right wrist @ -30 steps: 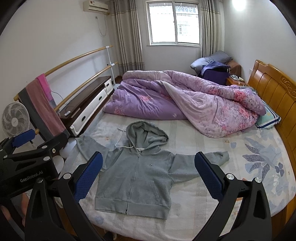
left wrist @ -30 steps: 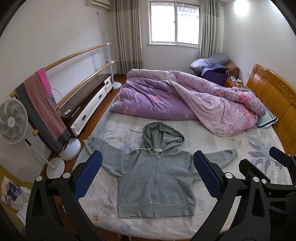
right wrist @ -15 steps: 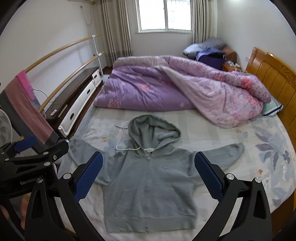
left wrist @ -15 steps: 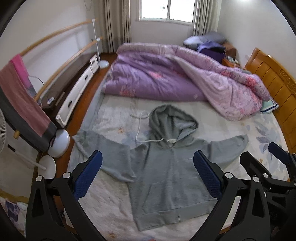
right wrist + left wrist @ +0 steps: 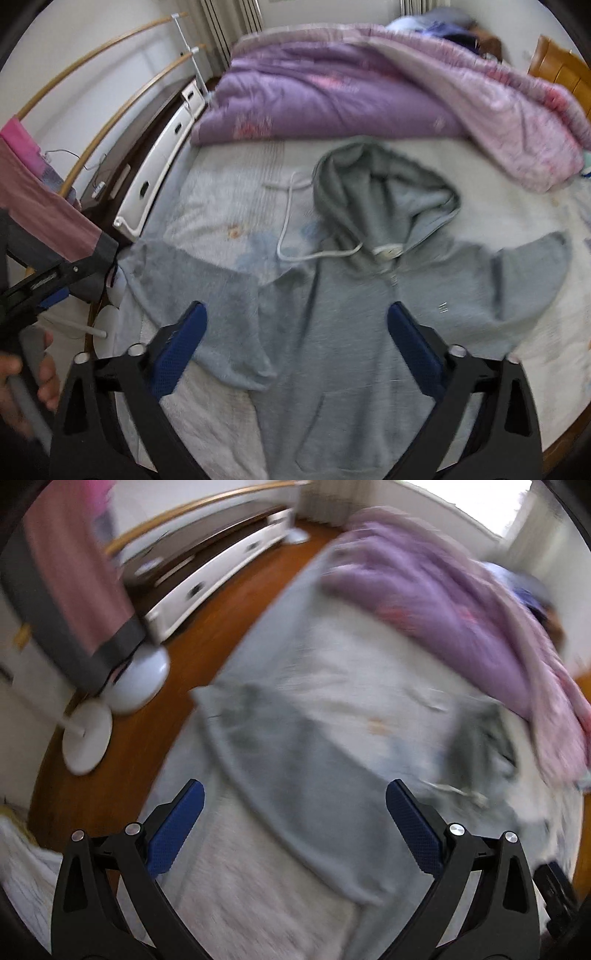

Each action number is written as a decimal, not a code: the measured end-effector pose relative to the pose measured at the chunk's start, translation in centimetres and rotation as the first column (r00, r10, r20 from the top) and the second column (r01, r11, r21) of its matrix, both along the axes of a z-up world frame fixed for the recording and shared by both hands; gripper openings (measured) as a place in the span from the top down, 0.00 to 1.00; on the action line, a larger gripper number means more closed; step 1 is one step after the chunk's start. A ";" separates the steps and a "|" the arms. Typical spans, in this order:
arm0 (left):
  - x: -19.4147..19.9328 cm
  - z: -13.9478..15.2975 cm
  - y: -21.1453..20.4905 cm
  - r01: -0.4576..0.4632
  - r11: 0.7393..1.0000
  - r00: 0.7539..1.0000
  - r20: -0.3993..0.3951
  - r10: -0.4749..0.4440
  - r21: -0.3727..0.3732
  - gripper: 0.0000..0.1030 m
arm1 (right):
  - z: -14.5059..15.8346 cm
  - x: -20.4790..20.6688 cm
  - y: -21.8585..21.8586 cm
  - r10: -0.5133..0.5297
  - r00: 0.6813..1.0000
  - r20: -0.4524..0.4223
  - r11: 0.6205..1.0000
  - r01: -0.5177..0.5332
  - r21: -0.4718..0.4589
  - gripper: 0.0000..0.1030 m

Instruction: Fold large clothes

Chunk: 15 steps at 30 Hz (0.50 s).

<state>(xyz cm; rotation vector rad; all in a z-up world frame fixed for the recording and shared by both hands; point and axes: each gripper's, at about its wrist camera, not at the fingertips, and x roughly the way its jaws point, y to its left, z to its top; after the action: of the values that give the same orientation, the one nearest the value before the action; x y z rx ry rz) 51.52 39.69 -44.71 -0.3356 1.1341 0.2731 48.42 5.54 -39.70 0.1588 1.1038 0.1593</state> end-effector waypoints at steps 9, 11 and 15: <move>4.7 -12.8 8.4 -0.135 0.990 0.982 -0.139 0.128 -0.042 0.17 | -9.4 1.0 1.4 0.021 0.975 -0.223 0.997 -0.004 0.075 0.82; 5.8 -14.4 8.7 -0.127 0.991 0.981 -0.155 0.119 -0.039 0.35 | -10.7 0.8 1.5 0.034 0.968 -0.250 0.997 -0.017 0.069 0.84; 7.1 -16.7 8.7 -0.123 0.992 0.973 -0.195 0.123 0.012 0.90 | -13.7 0.7 1.6 0.063 0.952 -0.299 0.995 -0.037 0.092 0.96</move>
<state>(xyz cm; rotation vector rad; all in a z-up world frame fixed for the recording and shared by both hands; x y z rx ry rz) 58.59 48.38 -61.40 -0.3863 1.3087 0.4228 49.16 7.19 -53.38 0.2374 1.4080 0.2339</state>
